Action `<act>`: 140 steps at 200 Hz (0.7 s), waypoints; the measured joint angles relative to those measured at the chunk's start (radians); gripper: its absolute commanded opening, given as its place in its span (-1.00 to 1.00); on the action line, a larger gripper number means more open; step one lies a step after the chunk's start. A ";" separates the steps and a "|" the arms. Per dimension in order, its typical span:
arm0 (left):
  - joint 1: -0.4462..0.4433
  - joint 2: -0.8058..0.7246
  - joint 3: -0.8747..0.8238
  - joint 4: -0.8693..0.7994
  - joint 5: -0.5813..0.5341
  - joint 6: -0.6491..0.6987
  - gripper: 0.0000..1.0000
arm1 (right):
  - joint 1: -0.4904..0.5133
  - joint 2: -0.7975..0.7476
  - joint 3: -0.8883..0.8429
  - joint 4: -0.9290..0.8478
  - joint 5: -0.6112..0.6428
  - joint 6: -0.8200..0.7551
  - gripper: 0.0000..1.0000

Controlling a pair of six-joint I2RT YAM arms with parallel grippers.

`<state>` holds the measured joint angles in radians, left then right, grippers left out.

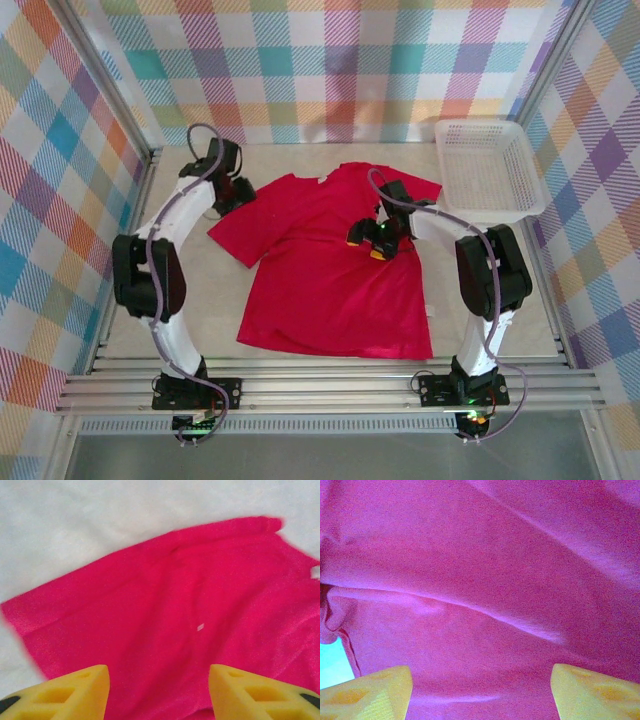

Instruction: Fold the inside-out t-shirt

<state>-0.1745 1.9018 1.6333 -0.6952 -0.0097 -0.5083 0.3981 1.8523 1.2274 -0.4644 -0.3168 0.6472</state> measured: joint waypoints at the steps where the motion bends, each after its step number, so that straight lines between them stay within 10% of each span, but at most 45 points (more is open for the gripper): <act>1: 0.000 0.004 0.005 0.001 0.002 0.000 0.03 | 0.001 0.000 0.000 0.000 -0.001 0.000 0.47; 140: 0.029 0.877 0.988 0.049 0.201 -0.177 -0.31 | 0.187 -0.048 -0.169 0.066 -0.014 0.045 0.48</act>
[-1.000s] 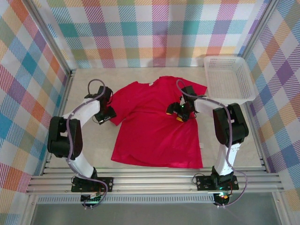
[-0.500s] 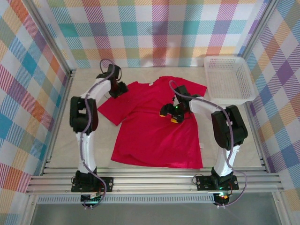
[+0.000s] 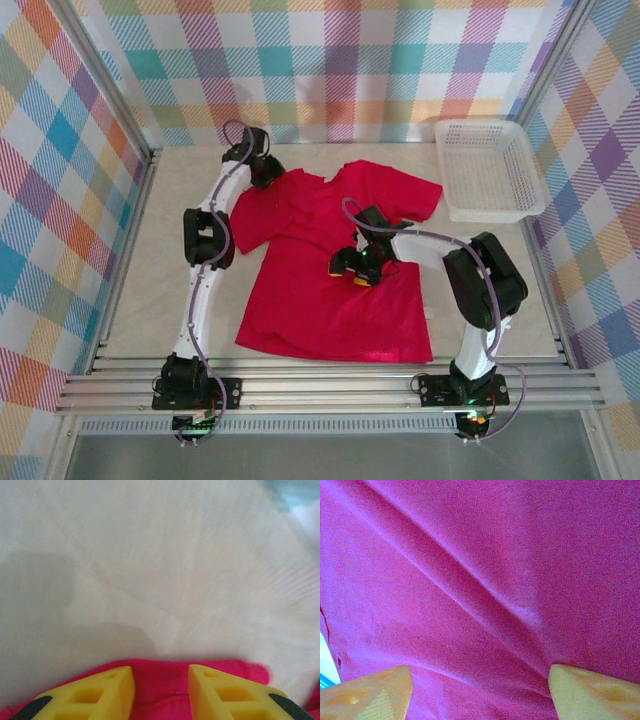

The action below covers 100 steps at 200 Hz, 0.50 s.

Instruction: Fold the inside-out t-shirt

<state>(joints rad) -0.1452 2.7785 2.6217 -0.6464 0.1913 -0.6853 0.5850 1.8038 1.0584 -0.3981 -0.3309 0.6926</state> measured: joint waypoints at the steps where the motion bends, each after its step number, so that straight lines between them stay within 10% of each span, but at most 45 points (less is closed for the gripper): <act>1: 0.002 0.003 0.002 0.004 0.000 -0.003 -0.32 | 0.000 -0.001 -0.001 0.001 0.000 0.000 0.48; 100: 0.022 0.015 0.038 0.071 0.058 -0.031 -0.04 | 0.030 0.016 0.249 -0.055 0.099 -0.069 0.58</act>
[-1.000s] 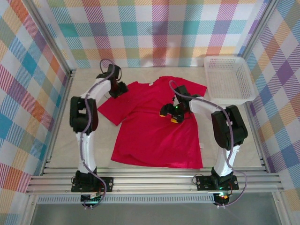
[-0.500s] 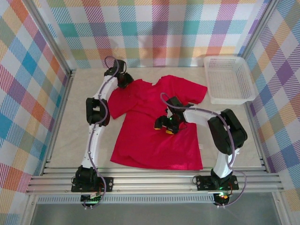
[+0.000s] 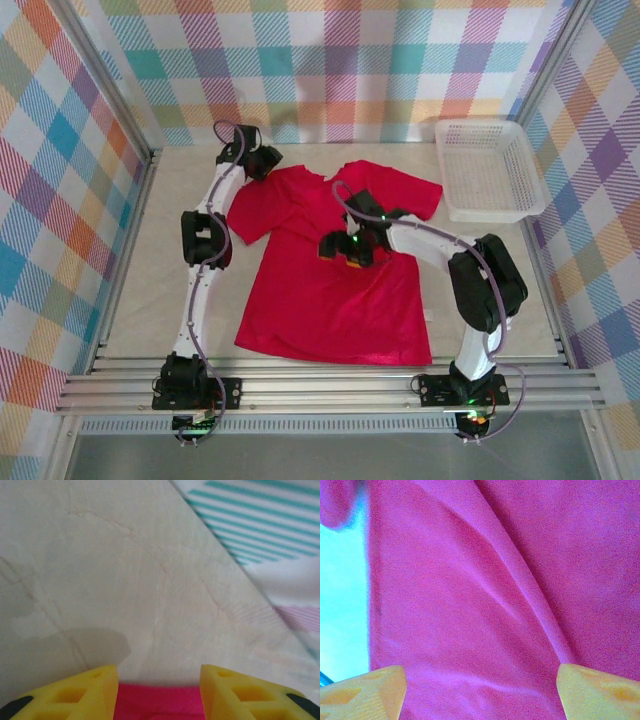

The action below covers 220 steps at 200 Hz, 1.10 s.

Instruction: Fold the inside-out t-shirt

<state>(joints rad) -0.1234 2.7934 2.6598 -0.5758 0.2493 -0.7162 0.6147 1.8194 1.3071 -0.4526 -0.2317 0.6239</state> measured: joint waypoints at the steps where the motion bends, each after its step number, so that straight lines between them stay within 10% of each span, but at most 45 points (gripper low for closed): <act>1: -0.001 -0.005 -0.003 -0.005 -0.002 0.006 -0.04 | -0.001 0.005 0.014 0.000 0.002 -0.004 0.58; 95: -0.117 -1.124 -1.357 0.041 -0.122 0.158 -0.15 | -0.095 0.613 0.842 -0.026 -0.095 -0.061 0.55; 220: -0.267 -1.079 -1.764 0.358 0.043 0.016 -0.30 | -0.085 0.896 1.146 -0.016 -0.196 0.055 0.50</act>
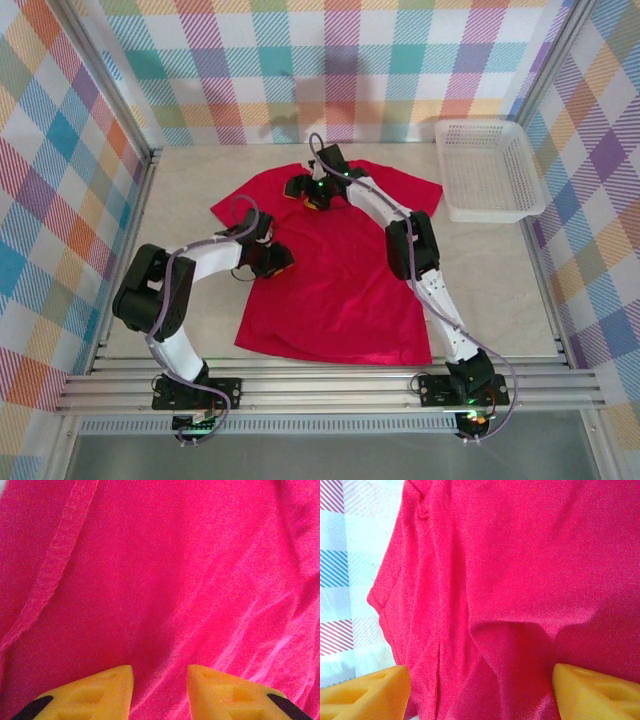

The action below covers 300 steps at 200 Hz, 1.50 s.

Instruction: Fold the inside-out t-shirt

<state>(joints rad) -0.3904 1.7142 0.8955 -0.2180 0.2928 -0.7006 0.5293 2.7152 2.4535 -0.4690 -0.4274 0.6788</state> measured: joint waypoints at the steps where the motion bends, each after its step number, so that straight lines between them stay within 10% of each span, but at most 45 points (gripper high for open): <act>1: 0.000 -0.002 -0.003 0.001 0.000 0.000 -0.30 | 0.000 0.002 0.003 0.001 0.000 0.001 0.50; 115: 0.003 -0.231 -0.141 -0.229 -0.076 -0.043 -0.15 | -0.014 0.103 0.180 -0.005 -0.013 0.045 0.56; 227: 0.186 0.366 0.844 -0.418 -0.106 0.149 -0.17 | -0.182 -0.488 -0.488 -0.024 -0.054 -0.127 0.59; 300: 0.293 0.748 1.249 -0.585 -0.169 0.199 -0.19 | -0.294 -0.465 -0.625 -0.025 -0.009 -0.158 0.60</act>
<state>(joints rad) -0.0978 2.4619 2.1448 -0.8032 0.1234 -0.5014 0.2348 2.2505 1.8286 -0.4942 -0.4366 0.5213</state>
